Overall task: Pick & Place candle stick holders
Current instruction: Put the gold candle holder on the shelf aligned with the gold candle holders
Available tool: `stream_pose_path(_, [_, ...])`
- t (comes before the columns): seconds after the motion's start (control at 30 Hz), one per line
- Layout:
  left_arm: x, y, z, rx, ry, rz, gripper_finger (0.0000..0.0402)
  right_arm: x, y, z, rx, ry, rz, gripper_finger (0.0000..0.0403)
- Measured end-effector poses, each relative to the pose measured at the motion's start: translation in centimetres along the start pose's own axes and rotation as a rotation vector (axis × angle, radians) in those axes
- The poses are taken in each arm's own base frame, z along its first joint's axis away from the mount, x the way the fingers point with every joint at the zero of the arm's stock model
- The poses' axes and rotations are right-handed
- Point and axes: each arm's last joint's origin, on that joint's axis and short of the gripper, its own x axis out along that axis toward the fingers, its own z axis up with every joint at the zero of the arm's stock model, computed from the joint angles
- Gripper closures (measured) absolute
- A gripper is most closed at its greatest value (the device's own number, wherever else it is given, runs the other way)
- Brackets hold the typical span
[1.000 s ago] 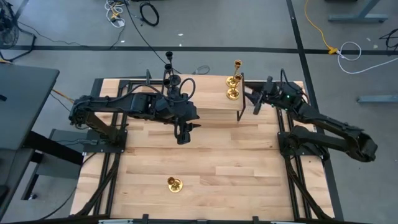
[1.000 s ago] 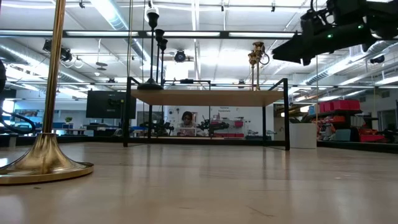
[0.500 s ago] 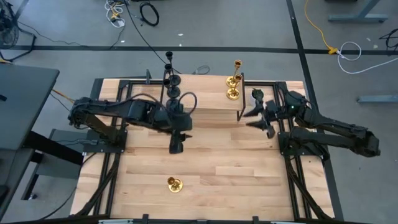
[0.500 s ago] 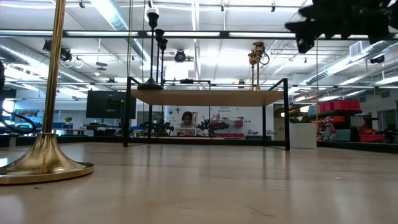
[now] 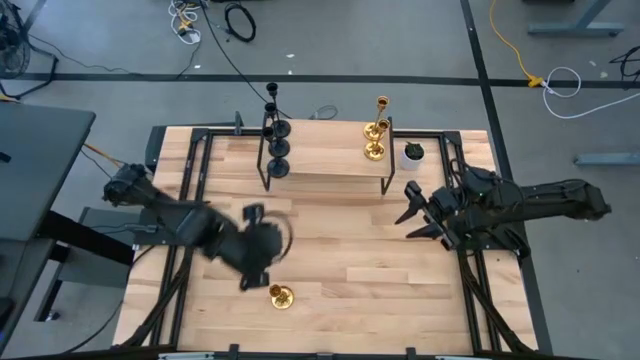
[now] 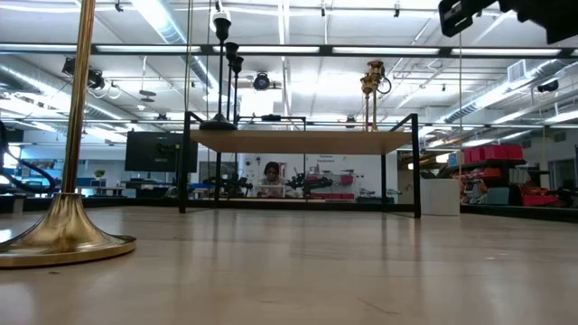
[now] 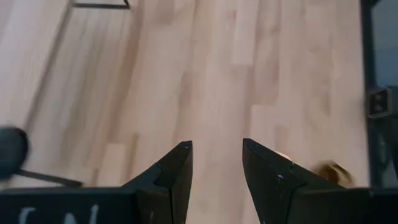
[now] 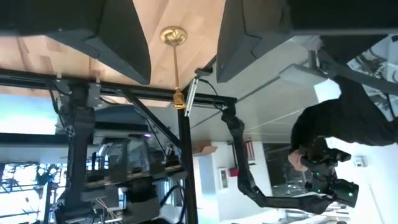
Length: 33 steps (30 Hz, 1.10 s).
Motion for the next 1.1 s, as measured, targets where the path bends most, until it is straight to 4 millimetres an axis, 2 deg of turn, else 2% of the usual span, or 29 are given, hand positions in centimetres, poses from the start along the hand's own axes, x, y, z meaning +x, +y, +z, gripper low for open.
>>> stream_pose_path(0.17, [-0.2, -3.8, -3.7, -0.021, -0.007, 0.017, 0.0259, 0.5, 0.8, -0.1, 0.004, 0.001, -0.006, 0.022])
stream_pose_path(0.37, [1.8, -7.7, -8.2, -0.071, -0.055, -0.051, 0.0259, 0.8, 1.2, -0.1, 0.003, -0.012, -0.051, 0.0221])
stream_pose_path(0.53, [3.5, -9.6, -11.4, -0.118, -0.153, -0.075, 0.0259, 0.9, 1.4, 0.1, -0.004, -0.038, -0.07, 0.0221])
stream_pose_path(0.8, [7.2, -10.5, -16.3, -0.221, -0.36, -0.079, 0.0259, 0.9, 1.5, 0.1, 0.006, -0.045, -0.107, 0.0221])
stream_pose_path(0.97, [9.8, -9.7, -18.9, -0.297, -0.466, -0.108, 0.0259, 0.9, 1.5, 0.1, 0.016, -0.044, -0.107, 0.0221])
stream_pose_path(1.1, [11.0, -8.9, -20.1, -0.329, -0.566, -0.136, 0.0259, 0.9, 1.5, 0.1, 0.016, -0.044, -0.107, 0.0221])
